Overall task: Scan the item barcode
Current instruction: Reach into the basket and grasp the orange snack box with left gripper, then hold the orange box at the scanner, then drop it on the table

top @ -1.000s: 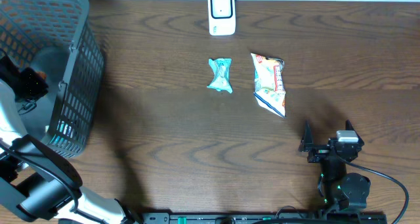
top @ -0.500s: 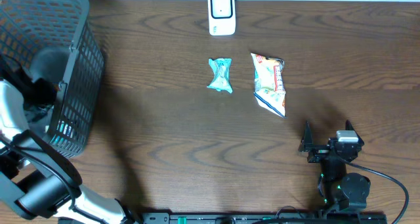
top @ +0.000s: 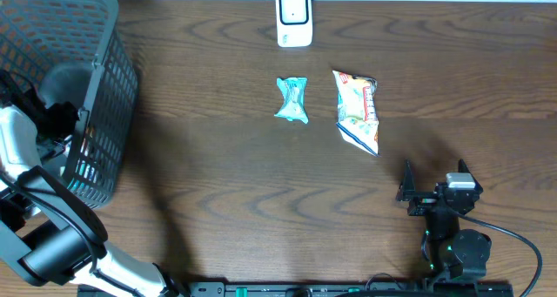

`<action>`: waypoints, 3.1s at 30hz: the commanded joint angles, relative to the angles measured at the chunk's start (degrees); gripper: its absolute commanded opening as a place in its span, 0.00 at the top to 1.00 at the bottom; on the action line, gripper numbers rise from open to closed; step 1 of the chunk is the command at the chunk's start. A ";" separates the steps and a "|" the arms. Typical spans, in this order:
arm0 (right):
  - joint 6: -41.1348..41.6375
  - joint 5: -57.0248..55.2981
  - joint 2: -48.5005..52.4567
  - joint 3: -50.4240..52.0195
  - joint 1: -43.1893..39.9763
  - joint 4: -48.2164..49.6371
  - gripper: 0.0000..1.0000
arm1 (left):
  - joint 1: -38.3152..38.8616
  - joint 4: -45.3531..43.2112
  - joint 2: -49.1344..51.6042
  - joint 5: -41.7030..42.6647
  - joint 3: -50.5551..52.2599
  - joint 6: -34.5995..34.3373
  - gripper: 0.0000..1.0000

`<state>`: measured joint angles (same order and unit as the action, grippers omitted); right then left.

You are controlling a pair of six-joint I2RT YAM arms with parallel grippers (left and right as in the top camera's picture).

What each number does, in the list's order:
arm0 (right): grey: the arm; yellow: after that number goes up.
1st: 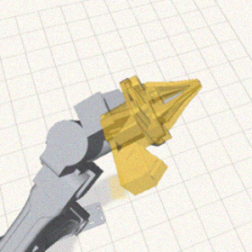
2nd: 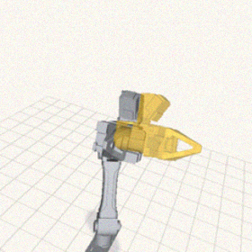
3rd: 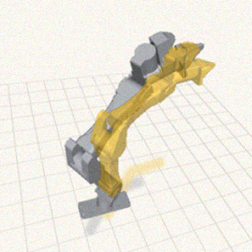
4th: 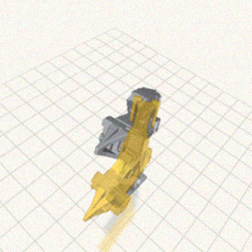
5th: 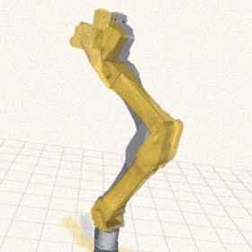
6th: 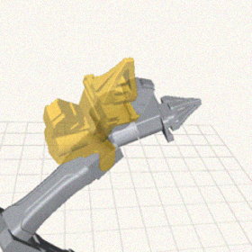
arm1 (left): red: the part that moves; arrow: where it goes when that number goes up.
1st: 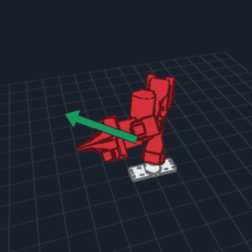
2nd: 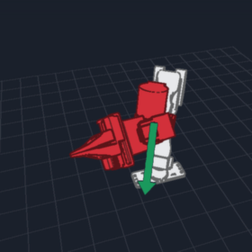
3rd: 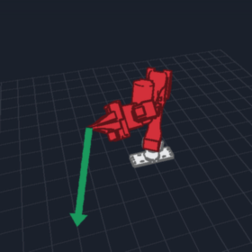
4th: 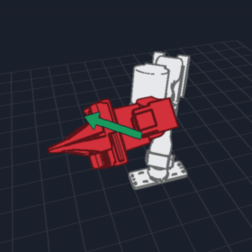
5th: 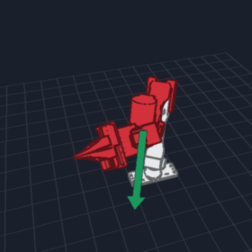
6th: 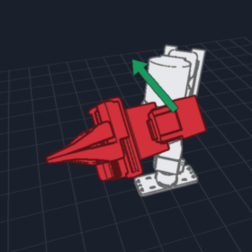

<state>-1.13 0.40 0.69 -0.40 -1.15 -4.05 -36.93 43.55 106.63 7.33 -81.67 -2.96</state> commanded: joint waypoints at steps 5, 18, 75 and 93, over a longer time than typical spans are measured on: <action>-0.66 -0.04 -0.31 0.09 0.35 -0.26 0.01 | 0.00 -1.75 0.46 -6.45 -0.59 1.20 0.15; -0.68 -0.04 -0.31 0.09 0.35 -0.26 0.01 | 0.00 1.05 7.08 5.77 0.98 8.39 0.29; -0.68 -0.04 -0.31 0.09 0.35 -0.26 0.01 | 58.29 -12.07 -10.64 -6.91 -4.07 -22.64 0.69; -0.66 -0.07 -0.31 0.09 0.35 -0.26 0.01 | 61.42 -14.29 9.20 -12.37 -4.15 -30.84 0.18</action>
<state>-1.13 0.40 0.69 -0.40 -1.15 -4.05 24.77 30.61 116.38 -3.44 -85.10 -34.15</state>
